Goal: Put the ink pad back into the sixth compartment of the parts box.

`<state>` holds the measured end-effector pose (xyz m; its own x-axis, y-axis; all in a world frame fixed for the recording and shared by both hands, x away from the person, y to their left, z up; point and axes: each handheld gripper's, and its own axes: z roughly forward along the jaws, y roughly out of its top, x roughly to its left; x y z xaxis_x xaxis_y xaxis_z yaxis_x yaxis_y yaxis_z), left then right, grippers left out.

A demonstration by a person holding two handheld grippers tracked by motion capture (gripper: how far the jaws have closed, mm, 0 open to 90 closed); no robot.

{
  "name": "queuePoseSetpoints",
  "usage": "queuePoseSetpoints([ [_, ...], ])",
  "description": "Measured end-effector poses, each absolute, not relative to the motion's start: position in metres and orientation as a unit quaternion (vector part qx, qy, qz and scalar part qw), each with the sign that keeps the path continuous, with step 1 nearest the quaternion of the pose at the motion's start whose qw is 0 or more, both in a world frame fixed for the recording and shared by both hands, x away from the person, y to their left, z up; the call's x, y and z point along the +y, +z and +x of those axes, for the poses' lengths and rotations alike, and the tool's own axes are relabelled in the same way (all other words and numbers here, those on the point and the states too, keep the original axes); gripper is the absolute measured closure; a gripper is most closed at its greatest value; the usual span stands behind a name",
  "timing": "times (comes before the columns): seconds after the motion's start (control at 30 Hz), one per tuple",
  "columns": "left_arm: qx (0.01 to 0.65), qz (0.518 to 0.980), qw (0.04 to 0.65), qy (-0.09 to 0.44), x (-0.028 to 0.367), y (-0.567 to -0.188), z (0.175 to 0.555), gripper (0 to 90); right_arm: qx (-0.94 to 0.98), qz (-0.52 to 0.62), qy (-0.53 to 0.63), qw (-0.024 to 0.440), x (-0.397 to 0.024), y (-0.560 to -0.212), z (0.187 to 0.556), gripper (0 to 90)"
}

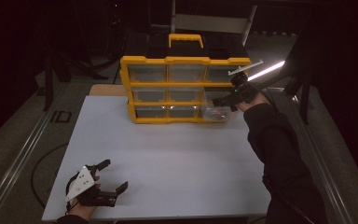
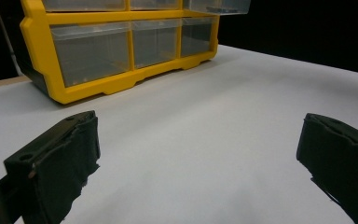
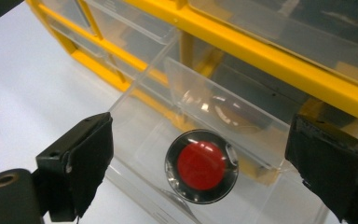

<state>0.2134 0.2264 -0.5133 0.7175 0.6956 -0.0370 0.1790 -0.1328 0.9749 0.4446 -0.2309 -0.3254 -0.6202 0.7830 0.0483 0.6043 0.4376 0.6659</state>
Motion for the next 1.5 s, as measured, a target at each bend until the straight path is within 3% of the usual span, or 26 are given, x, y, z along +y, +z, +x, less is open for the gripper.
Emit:
queuePoseSetpoints([
  [0.67, 0.304, 0.72, 0.583, 0.223, 0.227, -0.513, 0.213, 0.1, 0.818, 0.405, 0.375, 0.162, -0.242, -0.318, 0.416, 7.8],
  [1.5, 0.301, 0.721, 0.583, 0.224, 0.227, -0.513, 0.212, 0.1, 0.8, 0.354, 0.444, 0.195, -0.247, -0.344, 0.364, 7.8],
])
